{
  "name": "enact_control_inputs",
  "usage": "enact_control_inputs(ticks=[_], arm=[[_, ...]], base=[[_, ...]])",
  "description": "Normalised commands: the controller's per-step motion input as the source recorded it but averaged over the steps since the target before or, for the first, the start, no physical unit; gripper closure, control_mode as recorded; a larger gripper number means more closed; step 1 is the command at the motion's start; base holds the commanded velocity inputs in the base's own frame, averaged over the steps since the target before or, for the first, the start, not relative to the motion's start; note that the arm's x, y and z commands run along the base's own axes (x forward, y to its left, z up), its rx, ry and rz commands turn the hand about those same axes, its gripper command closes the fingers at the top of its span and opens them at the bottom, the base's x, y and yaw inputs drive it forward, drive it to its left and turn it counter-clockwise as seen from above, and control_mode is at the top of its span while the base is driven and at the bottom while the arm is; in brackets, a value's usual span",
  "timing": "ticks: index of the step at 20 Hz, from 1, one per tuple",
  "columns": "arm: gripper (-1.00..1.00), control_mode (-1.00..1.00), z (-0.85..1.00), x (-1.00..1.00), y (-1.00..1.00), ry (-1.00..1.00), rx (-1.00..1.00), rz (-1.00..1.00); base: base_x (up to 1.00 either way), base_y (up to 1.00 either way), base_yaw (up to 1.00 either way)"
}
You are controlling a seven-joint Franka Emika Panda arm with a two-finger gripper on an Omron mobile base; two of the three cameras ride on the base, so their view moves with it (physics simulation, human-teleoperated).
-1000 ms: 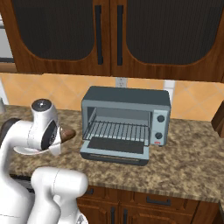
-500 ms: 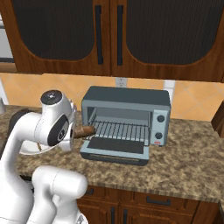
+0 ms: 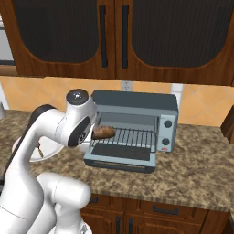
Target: Pick up the kebab skewer and baguette bread, and place them inside the toaster oven. Close the toaster oven door and start by setting the timer.
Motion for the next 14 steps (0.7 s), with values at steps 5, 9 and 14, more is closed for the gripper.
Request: enact_control_inputs(ticks=[5,9,14], arm=[[1.00,-1.00,-0.07,0.40,-0.32,0.00,0.00,-0.06],[1.00,-1.00,-0.32,0.26,-0.49,-0.02,0.00,-0.19],[1.00,-1.00,-0.24,0.17,-0.10,-0.04,0.00,-0.09]], base=[[0.00,0.00,0.00],[0.00,0.00,0.00],[0.00,0.00,0.00]])
